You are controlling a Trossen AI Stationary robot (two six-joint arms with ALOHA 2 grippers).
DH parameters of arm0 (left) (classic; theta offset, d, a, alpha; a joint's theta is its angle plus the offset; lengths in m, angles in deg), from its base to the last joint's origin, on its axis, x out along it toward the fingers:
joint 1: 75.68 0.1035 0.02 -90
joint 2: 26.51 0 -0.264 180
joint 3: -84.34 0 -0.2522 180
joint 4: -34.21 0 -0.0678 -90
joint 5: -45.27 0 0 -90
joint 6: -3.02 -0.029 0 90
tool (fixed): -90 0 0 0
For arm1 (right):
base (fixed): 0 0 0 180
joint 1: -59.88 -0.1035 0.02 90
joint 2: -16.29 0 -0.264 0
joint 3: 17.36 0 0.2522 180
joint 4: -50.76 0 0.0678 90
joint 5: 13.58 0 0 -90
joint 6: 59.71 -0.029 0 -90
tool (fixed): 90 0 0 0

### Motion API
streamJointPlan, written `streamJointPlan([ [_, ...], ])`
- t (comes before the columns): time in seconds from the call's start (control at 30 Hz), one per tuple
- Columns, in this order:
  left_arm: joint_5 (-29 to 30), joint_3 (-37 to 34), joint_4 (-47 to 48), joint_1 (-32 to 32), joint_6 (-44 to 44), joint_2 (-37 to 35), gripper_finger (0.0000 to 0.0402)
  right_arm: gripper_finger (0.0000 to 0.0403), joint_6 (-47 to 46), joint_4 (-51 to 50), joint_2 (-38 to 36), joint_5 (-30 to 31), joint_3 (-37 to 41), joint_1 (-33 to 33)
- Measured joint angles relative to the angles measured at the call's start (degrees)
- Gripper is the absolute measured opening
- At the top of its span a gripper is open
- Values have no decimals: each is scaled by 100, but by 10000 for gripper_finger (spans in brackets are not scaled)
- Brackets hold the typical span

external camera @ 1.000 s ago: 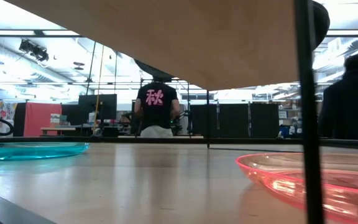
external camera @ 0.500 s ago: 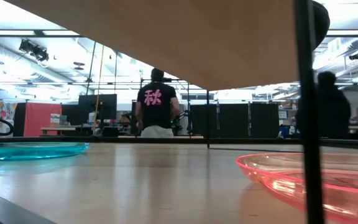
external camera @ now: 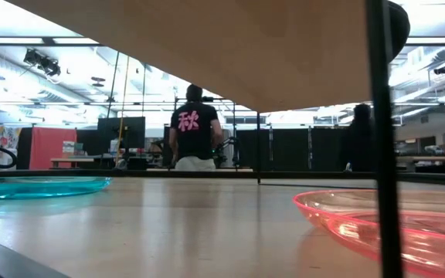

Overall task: Place and stack plates onto a shelf
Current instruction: Stack the black plate on top of the black plate on the shelf

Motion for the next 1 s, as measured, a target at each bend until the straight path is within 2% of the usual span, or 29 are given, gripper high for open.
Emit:
streamJointPlan([
  [0.17, 0, 0, 0, 2, 2, 0, 153, 30, -263, -879, 7, -1126, 17, -50],
  [0.3, 0, 0, 0, 2, 2, 0, 153, 30, -283, -1355, 28, -1404, 66, -232],
  [1.0, 0, 0, 0, 2, 0, 0, 153, 31, -237, -1653, 22, -1378, 81, -1757],
])
